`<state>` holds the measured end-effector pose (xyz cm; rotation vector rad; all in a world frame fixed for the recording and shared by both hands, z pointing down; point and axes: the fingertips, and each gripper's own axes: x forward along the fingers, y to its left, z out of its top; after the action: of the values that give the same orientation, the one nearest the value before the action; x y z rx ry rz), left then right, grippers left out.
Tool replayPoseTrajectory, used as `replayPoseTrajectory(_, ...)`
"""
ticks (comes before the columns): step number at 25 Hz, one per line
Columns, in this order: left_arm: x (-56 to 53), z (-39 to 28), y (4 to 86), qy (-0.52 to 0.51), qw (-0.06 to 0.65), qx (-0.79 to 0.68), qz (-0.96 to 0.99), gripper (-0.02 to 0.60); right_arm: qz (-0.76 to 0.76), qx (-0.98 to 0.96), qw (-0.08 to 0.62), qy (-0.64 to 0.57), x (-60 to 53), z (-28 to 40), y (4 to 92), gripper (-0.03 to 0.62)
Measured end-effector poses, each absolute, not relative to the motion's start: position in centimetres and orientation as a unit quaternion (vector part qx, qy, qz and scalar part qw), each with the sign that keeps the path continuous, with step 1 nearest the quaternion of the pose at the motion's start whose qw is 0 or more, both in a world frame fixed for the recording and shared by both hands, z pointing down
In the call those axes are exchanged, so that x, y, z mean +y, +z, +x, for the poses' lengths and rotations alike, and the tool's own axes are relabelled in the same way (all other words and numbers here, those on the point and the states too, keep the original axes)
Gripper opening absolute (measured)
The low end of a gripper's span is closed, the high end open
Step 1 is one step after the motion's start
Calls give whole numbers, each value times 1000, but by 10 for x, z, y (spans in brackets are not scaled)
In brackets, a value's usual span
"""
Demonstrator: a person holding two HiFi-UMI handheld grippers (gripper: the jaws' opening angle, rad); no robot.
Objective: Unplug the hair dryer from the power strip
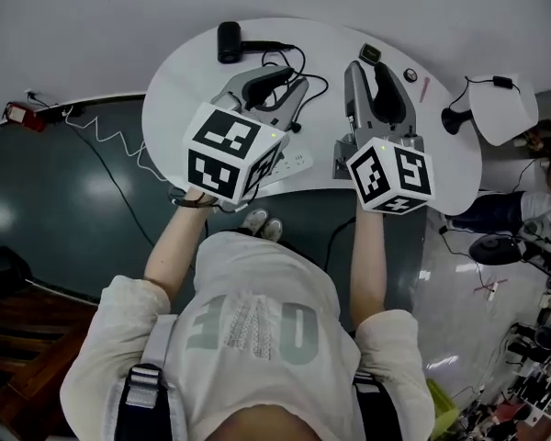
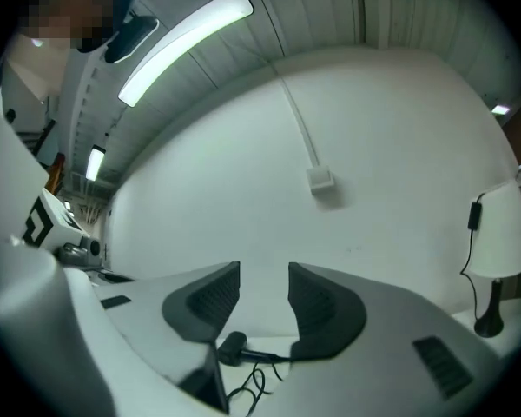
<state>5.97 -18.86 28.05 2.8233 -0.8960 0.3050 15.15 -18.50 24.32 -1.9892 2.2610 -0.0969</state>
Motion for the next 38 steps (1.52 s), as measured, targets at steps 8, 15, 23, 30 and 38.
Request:
replayPoseTrajectory(8,-161,15,201,-60,-2,-386,920,6,-667,739,67,72,-136,120,188,112)
replayPoseTrajectory(15,-152,-12,187,-90,-35,-429,898,6,-690,715,46,108,-105,112,188,25)
replayPoseTrajectory(23,-148,-16,180,-95,-51,-440,891,6,-684,720,30,109,-100,102,195,7)
replayPoseTrajectory(30,-144,-16,174,-100,-60,-441,890,6,-681,724,28,106,-101,99,197,5)
replayPoseTrajectory(38,-144,-17,180,-93,-54,-442,890,6,-683,724,18,97,-102,102,204,3)
